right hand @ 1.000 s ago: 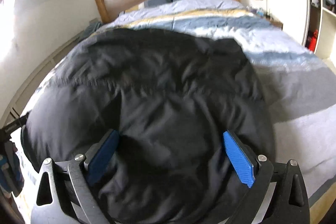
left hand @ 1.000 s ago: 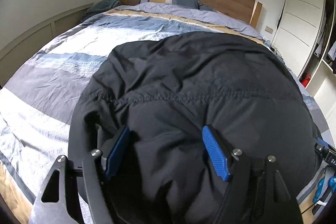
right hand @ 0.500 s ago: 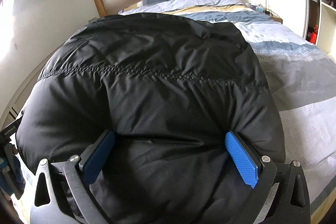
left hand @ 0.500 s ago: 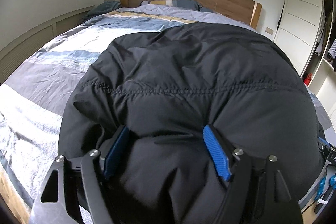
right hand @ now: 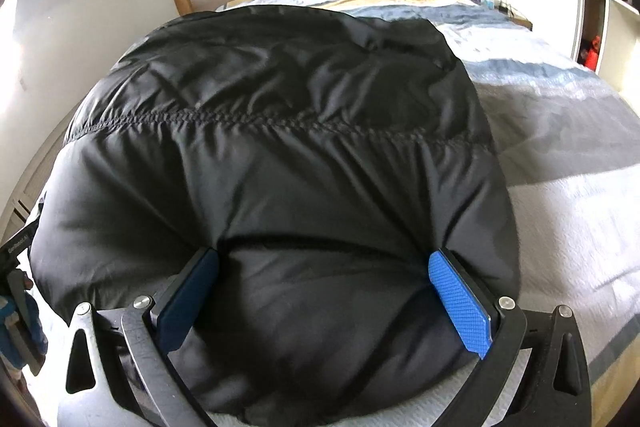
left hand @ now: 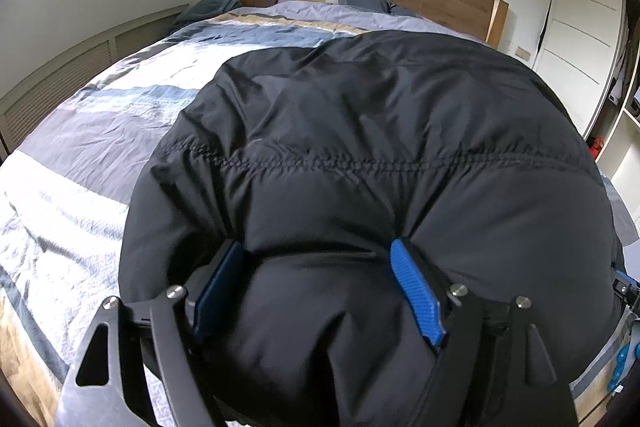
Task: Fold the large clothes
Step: 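Press the folded coat bundle down with both grippers, then open both grippers and pull them back from the black coat bundle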
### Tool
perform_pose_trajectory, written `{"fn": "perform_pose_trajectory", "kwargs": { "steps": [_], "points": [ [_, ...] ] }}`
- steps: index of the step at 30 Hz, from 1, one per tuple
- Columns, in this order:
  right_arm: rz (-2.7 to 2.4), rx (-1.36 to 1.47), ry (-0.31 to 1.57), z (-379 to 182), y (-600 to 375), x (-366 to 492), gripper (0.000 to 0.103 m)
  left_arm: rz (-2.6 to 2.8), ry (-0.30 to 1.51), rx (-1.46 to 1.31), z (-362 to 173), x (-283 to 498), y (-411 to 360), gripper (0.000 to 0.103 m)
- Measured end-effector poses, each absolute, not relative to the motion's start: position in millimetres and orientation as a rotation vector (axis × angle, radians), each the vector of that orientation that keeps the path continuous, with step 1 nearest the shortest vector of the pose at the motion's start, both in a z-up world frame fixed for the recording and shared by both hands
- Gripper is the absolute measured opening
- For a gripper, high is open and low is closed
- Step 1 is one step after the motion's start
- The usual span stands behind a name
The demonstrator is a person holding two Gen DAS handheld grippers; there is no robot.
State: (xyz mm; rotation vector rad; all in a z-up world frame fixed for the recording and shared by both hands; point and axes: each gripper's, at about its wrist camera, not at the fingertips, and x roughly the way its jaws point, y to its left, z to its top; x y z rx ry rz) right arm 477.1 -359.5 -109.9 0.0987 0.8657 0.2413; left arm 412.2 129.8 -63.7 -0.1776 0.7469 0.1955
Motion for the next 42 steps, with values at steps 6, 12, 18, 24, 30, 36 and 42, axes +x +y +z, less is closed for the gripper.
{"fn": "perform_pose_trajectory", "kwargs": {
  "steps": [6,12,18,24,30,36,42],
  "points": [
    [0.217,0.129,0.92,-113,-377,465,0.102,0.207,0.783,-0.176,-62,407,131,0.076],
    [0.156,0.134,1.003,-114,-394,459,0.102,0.22,0.835,-0.171,-55,398,132,0.076],
    [0.115,0.137,1.033,-106,-407,446,0.102,0.227,0.859,-0.14,-44,379,129,0.076],
    [0.116,0.131,1.013,-90,-409,423,0.102,0.229,0.855,-0.134,-33,355,127,0.076],
    [0.118,0.123,0.982,-74,-410,403,0.102,0.193,0.822,-0.171,-28,321,137,0.076],
    [0.105,0.144,0.952,-58,-419,386,0.102,0.153,0.828,-0.229,-22,296,160,0.076],
    [0.097,0.16,0.934,-49,-424,373,0.102,0.196,0.8,-0.277,-12,272,180,0.076]
  ]
}}
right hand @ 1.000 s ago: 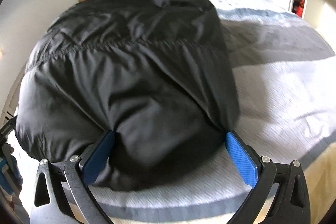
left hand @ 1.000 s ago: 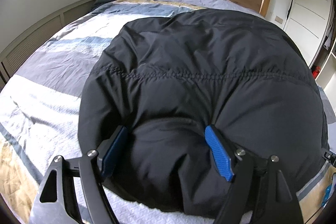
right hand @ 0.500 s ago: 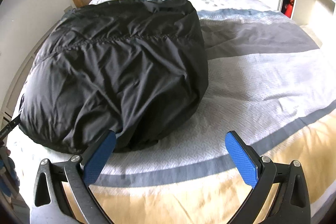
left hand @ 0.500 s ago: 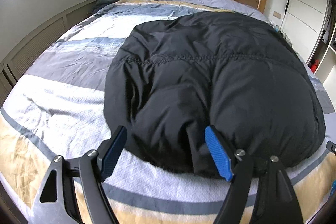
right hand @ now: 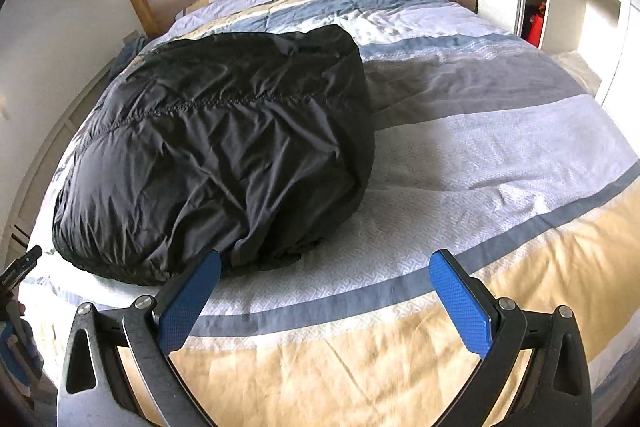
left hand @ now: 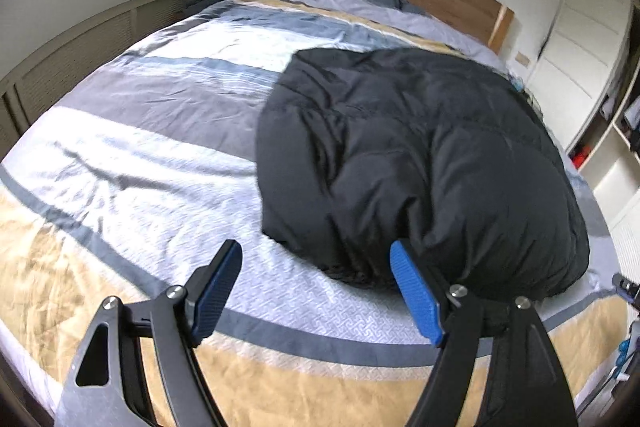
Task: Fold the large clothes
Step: 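Open both grippers and pull them back from the black coat bundle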
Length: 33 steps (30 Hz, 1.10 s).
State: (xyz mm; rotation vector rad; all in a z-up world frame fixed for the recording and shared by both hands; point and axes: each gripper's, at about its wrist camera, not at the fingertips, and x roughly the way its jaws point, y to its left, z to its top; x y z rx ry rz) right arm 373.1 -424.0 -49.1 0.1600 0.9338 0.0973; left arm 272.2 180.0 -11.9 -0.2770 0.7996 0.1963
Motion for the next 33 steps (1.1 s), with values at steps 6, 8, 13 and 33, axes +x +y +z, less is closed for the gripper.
{"fn": "perform_pose_trajectory", "kwargs": {
  "steps": [6,8,13,33],
  "points": [
    [0.098,0.143,0.914,-37,-418,359,0.102,0.226,0.774,-0.262,-4,250,184,0.076],
    [0.099,0.141,0.908,-32,-414,353,0.102,0.226,0.763,-0.271,-2,244,186,0.076],
    [0.095,0.129,0.888,-20,-405,336,0.103,0.211,0.732,-0.288,4,230,189,0.076],
    [0.143,0.119,0.798,21,-387,267,0.103,0.193,0.618,-0.242,46,153,161,0.076]
  ]
}}
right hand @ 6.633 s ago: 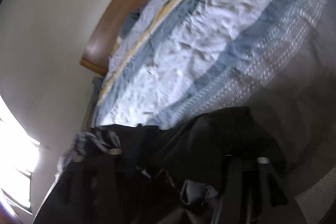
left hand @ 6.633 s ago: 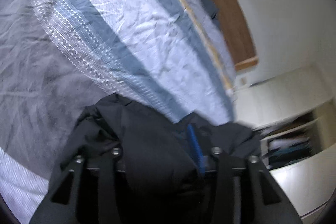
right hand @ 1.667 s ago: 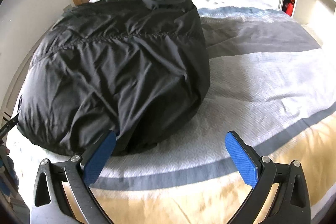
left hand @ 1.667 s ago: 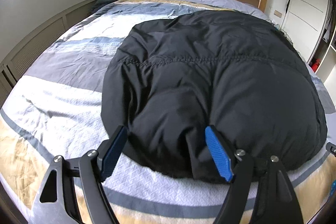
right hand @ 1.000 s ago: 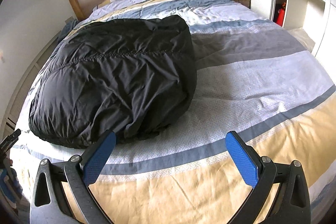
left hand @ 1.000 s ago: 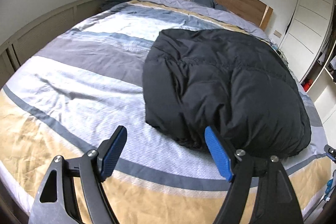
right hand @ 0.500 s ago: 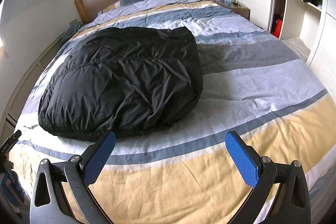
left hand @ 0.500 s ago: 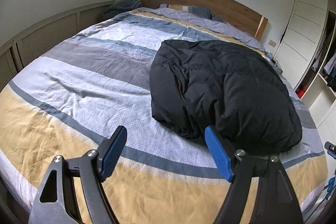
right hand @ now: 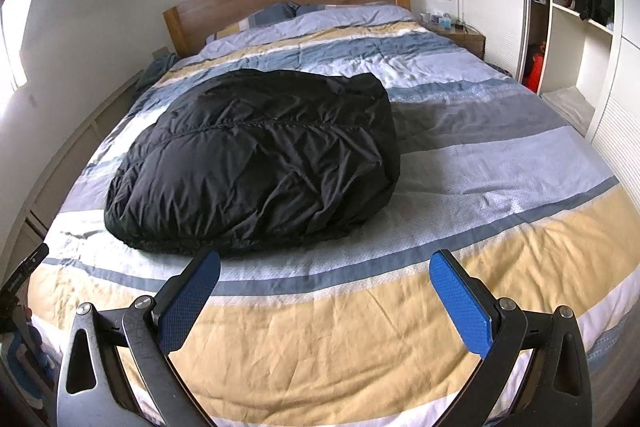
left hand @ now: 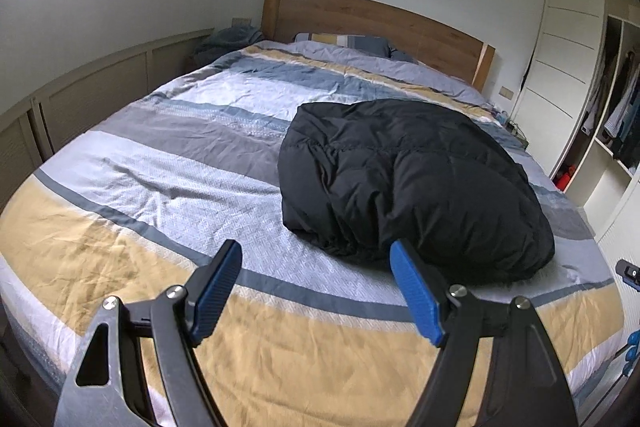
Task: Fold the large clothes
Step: 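Open both grippers and pull them back from the black coat bundle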
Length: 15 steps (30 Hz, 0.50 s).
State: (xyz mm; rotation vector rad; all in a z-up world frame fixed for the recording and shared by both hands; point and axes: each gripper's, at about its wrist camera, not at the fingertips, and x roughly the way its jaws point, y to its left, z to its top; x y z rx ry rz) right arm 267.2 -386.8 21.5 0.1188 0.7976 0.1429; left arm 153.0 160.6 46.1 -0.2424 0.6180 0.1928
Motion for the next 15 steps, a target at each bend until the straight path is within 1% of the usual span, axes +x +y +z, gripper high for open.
{"fn": "perform_pose_trajectory", "kwargs": {
  "steps": [3,8,15],
  "points": [
    [0.165,0.143,0.792,20,-394,259,0.103,0.188,0.627,-0.251,49,145,158,0.076],
    [0.166,0.194,0.793,17,-416,262,0.103,0.197,0.653,-0.3,48,145,176,0.076],
    [0.114,0.291,0.806,6,-456,298,0.103,0.226,0.687,-0.319,47,185,216,0.076]
  ]
}}
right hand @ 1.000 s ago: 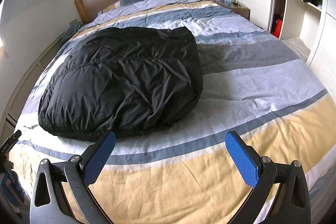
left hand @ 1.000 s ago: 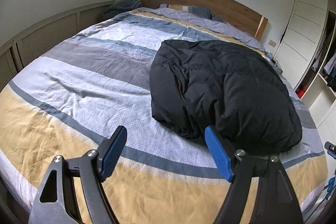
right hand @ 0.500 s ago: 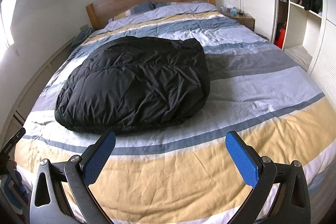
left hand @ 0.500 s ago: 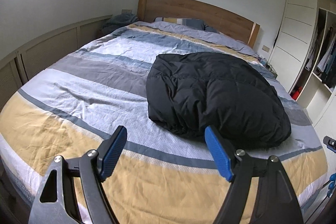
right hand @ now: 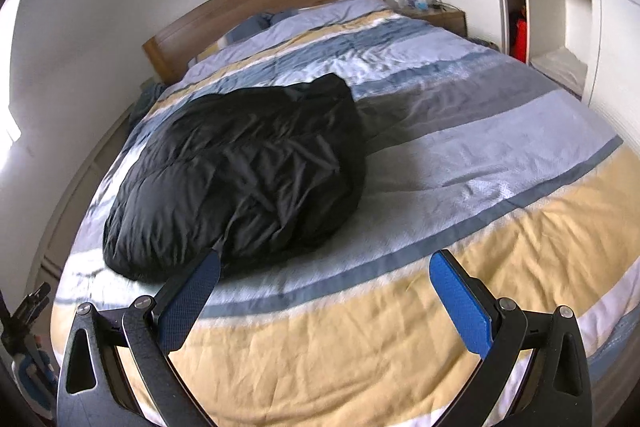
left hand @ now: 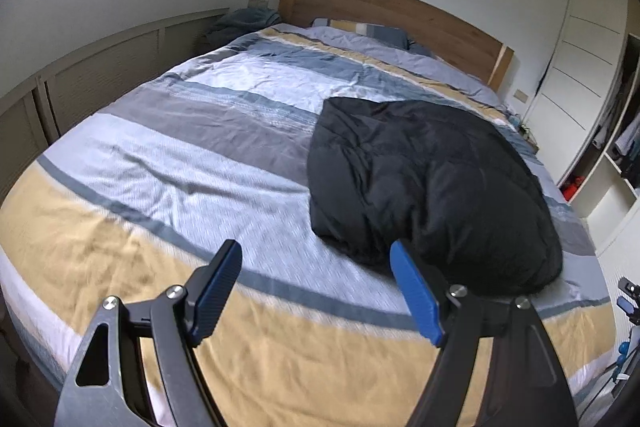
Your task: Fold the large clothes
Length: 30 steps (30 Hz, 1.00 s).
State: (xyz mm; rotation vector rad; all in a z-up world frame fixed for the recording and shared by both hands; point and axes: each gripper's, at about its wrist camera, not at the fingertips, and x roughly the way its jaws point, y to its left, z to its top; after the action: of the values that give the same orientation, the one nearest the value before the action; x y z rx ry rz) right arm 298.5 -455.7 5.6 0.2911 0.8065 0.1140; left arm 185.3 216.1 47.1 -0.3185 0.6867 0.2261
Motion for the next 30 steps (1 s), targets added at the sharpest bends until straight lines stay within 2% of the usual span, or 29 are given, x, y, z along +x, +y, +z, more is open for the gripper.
{"fn": "perform_pose_trajectory", "kwargs": {
  "steps": [13,19,30],
  "points": [
    [0.11,0.353,0.886,-30,-472,394,0.103,0.13,0.81,-0.447,5,295,251,0.076],
    [0.186,0.488,0.929,-52,-474,445,0.103,0.075,0.866,-0.495,-20,342,263,0.076],
    [0.253,0.628,1.087,-136,-476,537,0.103,-0.034,0.938,-0.634,-84,427,291,0.076]
  ]
}}
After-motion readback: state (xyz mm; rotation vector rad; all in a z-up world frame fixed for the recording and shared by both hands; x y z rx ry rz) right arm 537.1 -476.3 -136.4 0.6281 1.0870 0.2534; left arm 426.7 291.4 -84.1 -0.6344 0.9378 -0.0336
